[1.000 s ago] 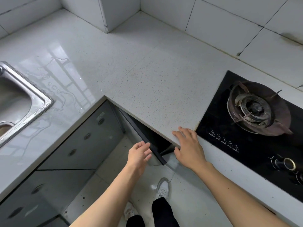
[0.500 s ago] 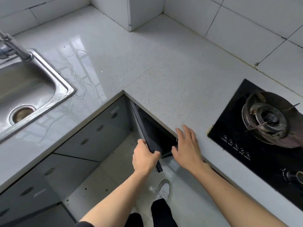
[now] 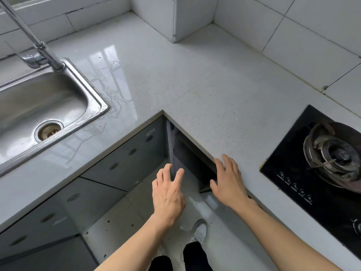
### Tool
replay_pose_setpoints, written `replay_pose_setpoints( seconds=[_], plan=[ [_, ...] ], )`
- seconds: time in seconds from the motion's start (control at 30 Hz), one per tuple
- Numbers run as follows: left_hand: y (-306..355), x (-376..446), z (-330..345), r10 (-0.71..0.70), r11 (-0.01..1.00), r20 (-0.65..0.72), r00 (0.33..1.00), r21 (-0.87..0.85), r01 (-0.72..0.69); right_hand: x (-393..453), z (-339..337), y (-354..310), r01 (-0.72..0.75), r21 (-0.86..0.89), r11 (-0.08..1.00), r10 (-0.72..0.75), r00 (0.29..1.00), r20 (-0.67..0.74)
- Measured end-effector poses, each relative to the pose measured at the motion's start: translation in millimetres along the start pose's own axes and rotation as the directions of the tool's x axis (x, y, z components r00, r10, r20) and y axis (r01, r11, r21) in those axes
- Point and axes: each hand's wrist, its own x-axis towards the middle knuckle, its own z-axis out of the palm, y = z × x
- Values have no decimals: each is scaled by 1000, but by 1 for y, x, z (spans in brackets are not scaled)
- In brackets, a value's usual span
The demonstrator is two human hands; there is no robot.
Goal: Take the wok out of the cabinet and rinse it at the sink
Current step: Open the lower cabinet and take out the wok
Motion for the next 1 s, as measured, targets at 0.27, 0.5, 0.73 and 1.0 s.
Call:
replay_pose_setpoints(
  seconds=[0.27, 0.5, 0.73, 1.0],
  plan=[
    [-47, -10, -12, 95, 992, 13, 995, 80, -96, -1, 0, 0, 0, -58, 998, 2, 999, 37],
    [-91, -12, -24, 102, 975, 42, 994, 194, -108, -1, -2, -3, -14, -83, 996, 17, 999, 30],
    [-131, -5, -41, 68, 956, 69, 995, 282, -85, 7, -2, -19, 37, -94, 995, -37, 999, -5],
    [-154, -1, -47, -68, 965, 44, 997, 257, 54, 14, 1, -36, 29, -76, 997, -30, 1000, -1]
  ],
)
